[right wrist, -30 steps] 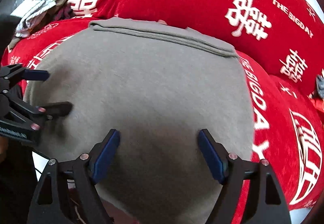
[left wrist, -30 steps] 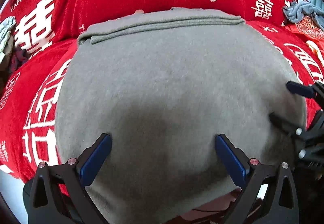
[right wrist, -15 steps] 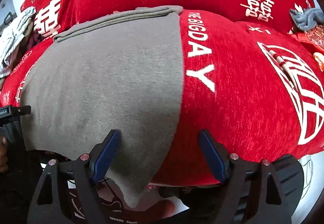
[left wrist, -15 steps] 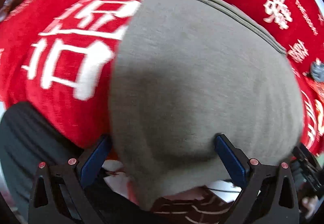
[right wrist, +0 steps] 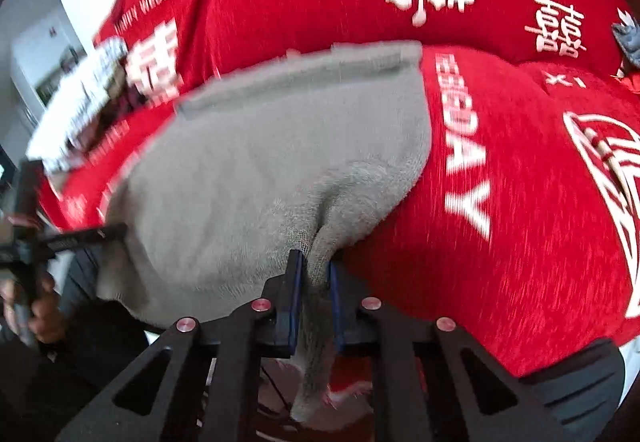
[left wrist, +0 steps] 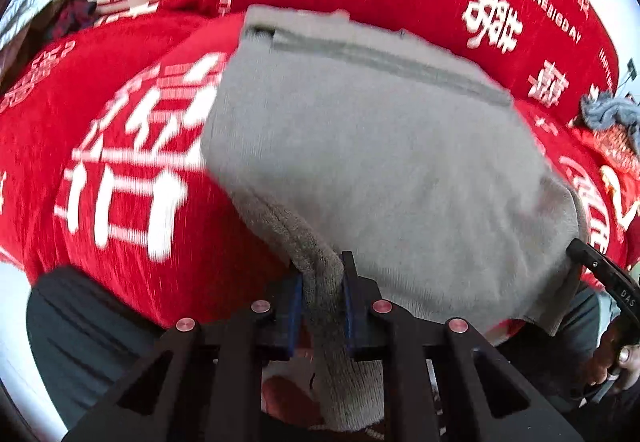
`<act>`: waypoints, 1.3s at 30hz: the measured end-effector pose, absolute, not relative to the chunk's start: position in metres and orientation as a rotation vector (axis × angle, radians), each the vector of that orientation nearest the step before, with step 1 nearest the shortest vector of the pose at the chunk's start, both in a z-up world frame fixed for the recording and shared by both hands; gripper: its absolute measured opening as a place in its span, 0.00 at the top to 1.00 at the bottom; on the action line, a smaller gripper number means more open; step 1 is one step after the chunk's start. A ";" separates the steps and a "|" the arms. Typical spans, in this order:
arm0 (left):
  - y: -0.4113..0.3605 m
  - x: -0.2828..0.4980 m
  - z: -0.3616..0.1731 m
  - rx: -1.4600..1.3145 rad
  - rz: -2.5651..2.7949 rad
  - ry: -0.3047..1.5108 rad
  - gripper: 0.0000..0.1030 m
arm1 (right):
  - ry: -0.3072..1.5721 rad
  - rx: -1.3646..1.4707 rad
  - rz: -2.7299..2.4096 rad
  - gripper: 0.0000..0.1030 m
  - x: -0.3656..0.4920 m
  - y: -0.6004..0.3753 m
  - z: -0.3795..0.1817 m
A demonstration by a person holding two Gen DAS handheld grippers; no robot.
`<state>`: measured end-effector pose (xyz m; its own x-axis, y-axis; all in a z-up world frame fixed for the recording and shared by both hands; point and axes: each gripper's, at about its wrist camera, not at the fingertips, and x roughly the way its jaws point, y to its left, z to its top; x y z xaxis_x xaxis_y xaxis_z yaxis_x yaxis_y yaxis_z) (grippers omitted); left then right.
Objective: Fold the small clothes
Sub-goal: 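Lift the hem with both grippers and fold it toward the collar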
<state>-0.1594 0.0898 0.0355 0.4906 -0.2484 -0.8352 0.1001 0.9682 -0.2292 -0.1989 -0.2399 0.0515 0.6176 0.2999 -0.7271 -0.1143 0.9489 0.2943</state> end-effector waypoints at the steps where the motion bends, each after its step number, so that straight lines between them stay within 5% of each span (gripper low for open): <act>1: 0.091 -0.153 0.041 -0.172 -0.218 1.025 0.82 | 0.843 0.240 0.241 0.87 -0.193 -0.243 0.061; 5: 0.090 -0.104 0.061 -0.198 -0.216 0.947 0.82 | 0.755 0.238 0.218 0.88 -0.160 -0.242 0.082; 7: 0.090 -0.074 0.060 -0.219 -0.218 0.955 0.82 | 0.743 0.260 0.205 0.96 -0.136 -0.242 0.084; 15: 0.113 -0.050 0.036 -0.339 -0.250 1.016 0.80 | 0.844 0.319 0.174 0.94 -0.079 -0.249 0.058; 16: 0.116 -0.054 0.036 -0.351 -0.259 1.016 0.75 | 0.837 0.351 0.184 0.91 -0.084 -0.253 0.059; 18: 0.122 -0.063 0.037 -0.371 -0.281 1.017 0.24 | 0.841 0.365 0.192 0.80 -0.092 -0.258 0.061; 19: 0.125 -0.070 0.039 -0.383 -0.285 1.007 0.14 | 0.839 0.361 0.192 0.64 -0.095 -0.259 0.062; 21: 0.126 -0.083 0.042 -0.378 -0.265 0.971 0.11 | 0.840 0.344 0.188 0.40 -0.112 -0.259 0.063; 32: 0.113 -0.107 0.015 -0.409 -0.328 1.074 0.11 | 0.908 0.387 0.287 0.39 -0.122 -0.243 0.037; 33: 0.110 -0.107 0.016 -0.397 -0.328 1.064 0.23 | 0.922 0.390 0.296 0.43 -0.117 -0.241 0.033; 34: 0.104 -0.107 0.018 -0.379 -0.356 1.063 0.40 | 0.929 0.390 0.297 0.57 -0.115 -0.240 0.030; 35: 0.101 -0.107 0.018 -0.364 -0.373 1.079 0.81 | 0.927 0.387 0.305 0.68 -0.113 -0.238 0.029; 36: 0.095 -0.106 0.017 -0.346 -0.390 1.109 0.91 | 0.933 0.385 0.320 0.87 -0.112 -0.236 0.029; 39: 0.089 -0.115 0.033 -0.292 -0.366 1.043 0.91 | 0.901 0.359 0.367 0.90 -0.119 -0.232 0.041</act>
